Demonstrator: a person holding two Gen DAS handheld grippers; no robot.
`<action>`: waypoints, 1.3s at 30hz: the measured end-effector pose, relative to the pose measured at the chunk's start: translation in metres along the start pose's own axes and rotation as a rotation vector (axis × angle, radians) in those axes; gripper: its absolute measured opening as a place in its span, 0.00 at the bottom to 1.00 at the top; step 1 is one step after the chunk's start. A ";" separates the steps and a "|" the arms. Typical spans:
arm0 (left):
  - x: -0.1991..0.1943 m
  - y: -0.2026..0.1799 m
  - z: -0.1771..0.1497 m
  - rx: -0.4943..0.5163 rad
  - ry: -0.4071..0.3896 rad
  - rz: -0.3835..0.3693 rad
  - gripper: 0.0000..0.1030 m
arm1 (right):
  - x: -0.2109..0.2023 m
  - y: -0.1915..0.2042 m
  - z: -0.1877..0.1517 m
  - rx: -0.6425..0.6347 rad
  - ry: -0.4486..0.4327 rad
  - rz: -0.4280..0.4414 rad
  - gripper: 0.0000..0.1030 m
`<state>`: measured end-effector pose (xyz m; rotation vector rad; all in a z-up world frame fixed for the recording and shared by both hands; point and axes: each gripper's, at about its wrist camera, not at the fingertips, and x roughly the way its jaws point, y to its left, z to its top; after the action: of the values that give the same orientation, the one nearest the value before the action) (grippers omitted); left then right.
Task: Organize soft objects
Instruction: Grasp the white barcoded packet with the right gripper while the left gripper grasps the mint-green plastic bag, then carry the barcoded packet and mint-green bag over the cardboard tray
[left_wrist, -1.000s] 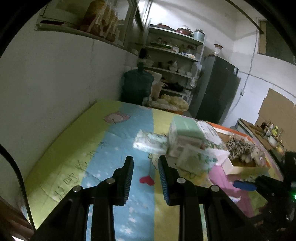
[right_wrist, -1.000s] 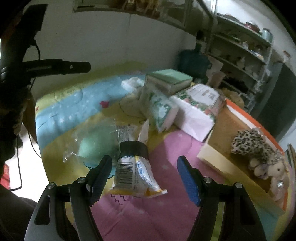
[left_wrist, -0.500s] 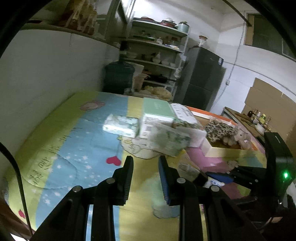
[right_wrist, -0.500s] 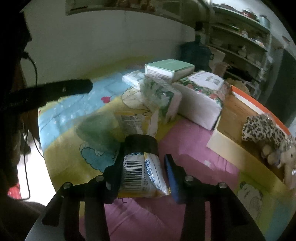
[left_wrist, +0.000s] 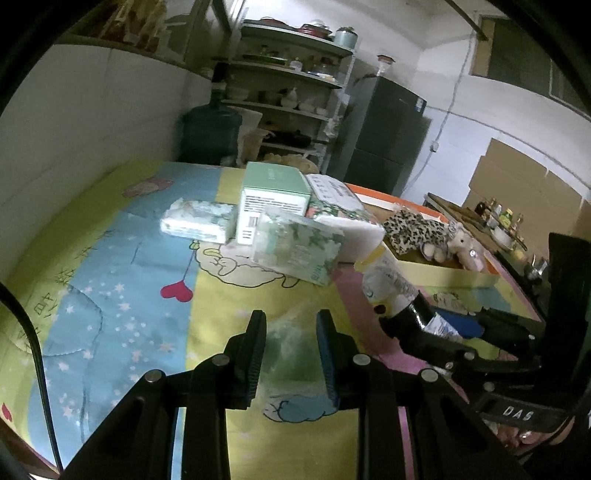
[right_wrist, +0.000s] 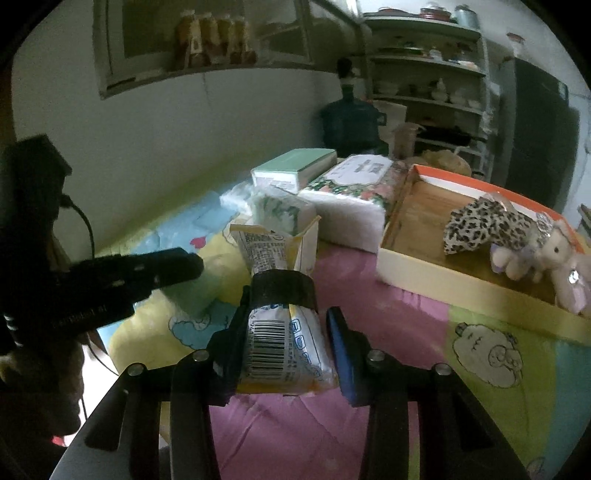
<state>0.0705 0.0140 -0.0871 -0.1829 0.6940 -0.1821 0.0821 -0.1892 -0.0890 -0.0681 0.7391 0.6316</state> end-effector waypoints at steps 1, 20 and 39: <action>0.001 -0.001 -0.001 0.004 0.000 0.000 0.30 | -0.002 -0.001 0.000 0.005 -0.004 -0.002 0.42; 0.022 0.013 -0.016 0.013 0.062 -0.033 0.54 | -0.005 0.002 -0.003 -0.013 0.001 0.049 0.49; 0.016 0.024 -0.018 0.018 0.061 -0.065 0.38 | 0.019 0.027 -0.007 -0.431 0.217 0.066 0.37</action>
<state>0.0733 0.0312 -0.1161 -0.1836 0.7470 -0.2564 0.0735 -0.1593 -0.1019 -0.5169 0.8057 0.8475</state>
